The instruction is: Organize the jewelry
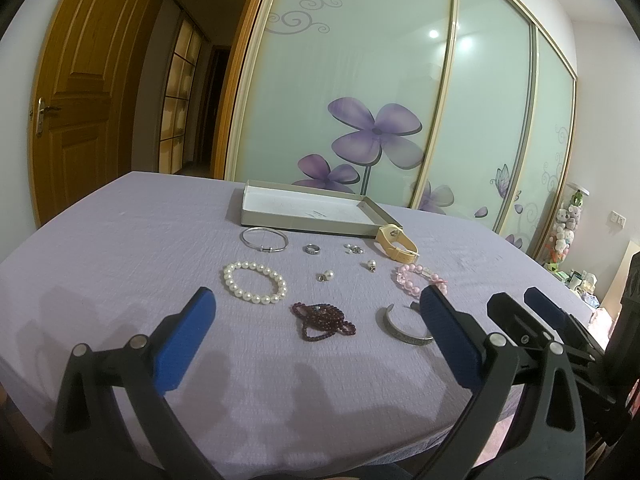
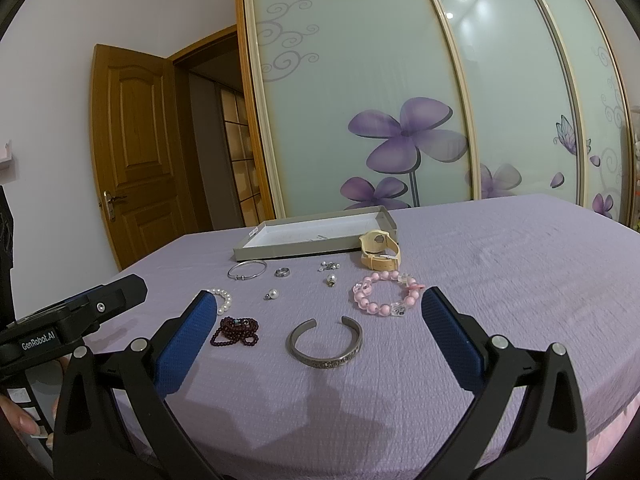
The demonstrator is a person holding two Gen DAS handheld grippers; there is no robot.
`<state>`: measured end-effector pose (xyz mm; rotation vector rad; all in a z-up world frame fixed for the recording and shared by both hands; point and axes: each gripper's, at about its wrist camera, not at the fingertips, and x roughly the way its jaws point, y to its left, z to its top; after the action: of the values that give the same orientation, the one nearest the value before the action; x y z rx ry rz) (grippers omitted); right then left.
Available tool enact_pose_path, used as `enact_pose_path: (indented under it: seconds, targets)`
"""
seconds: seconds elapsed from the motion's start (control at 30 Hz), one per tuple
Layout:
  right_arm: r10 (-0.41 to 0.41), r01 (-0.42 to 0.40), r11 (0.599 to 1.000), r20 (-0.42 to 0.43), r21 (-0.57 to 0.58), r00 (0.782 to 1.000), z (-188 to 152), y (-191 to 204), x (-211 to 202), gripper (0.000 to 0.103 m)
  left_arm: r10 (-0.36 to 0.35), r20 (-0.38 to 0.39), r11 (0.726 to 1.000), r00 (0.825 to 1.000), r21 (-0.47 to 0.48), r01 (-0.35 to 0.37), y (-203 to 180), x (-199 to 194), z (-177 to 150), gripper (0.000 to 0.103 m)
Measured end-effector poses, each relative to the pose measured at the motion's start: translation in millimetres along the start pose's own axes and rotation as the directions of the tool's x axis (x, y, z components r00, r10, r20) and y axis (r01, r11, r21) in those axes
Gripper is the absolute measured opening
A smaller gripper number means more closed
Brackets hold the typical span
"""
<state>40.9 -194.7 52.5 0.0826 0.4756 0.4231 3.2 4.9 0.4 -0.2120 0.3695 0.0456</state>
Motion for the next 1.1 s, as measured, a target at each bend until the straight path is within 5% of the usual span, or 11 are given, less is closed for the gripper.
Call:
enact_pose_path:
  seconds: [0.6, 1.1]
  targets:
    - [-0.001, 0.001, 1.000, -0.025, -0.005, 1.000, -2.4, 2.0, 5.7, 0.102, 0.031, -0.013, 0.999, 0.999, -0.013, -0.032, 12.5, 8.3, -9.0, 0.101]
    - [-0.016, 0.013, 1.000, -0.223, -0.016, 0.975, -20.1, 1.8, 49.7, 0.102, 0.087, -0.039, 0.996, 0.995, -0.034, -0.088, 40.8, 18.7, -3.8, 0.101]
